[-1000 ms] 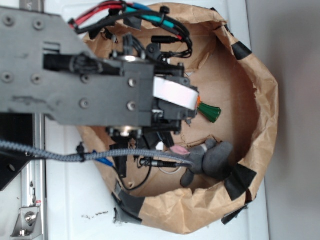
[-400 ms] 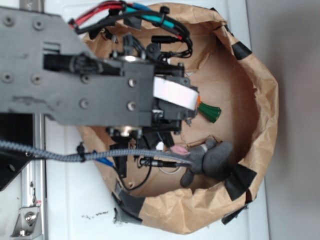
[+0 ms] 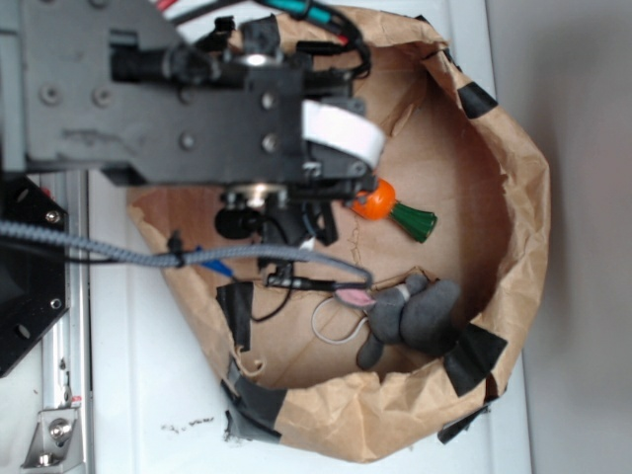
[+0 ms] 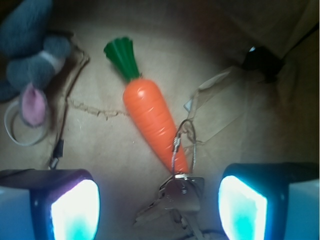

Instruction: Grab the silver keys.

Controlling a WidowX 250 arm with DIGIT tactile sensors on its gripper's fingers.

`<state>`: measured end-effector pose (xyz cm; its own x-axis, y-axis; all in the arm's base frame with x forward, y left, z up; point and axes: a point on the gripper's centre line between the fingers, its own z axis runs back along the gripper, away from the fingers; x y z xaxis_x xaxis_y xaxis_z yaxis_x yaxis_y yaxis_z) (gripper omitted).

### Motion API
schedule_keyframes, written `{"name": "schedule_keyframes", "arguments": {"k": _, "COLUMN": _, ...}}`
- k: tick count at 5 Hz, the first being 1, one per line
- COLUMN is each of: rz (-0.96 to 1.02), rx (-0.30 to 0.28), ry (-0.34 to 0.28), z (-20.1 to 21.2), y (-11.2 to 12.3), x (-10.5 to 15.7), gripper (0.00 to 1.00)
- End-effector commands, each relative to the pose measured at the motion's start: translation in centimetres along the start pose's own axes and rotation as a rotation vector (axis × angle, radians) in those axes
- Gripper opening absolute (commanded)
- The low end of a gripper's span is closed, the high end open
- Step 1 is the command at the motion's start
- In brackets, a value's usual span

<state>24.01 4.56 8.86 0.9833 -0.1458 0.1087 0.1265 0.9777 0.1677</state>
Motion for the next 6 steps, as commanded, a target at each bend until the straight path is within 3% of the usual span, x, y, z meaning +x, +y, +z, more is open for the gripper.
{"name": "schedule_keyframes", "arguments": {"k": 1, "rz": -0.039, "rx": -0.031, "ry": 0.039, "z": -1.8, "y": 0.5, "x": 0.2, "gripper": 1.00}}
{"name": "schedule_keyframes", "arguments": {"k": 4, "rz": 0.002, "rx": -0.069, "ry": 0.042, "z": -2.4, "y": 1.6, "x": 0.9, "gripper": 1.00}}
{"name": "schedule_keyframes", "arguments": {"k": 6, "rz": 0.038, "rx": -0.010, "ry": -0.004, "z": -4.5, "y": 2.3, "x": 1.9, "gripper": 1.00}}
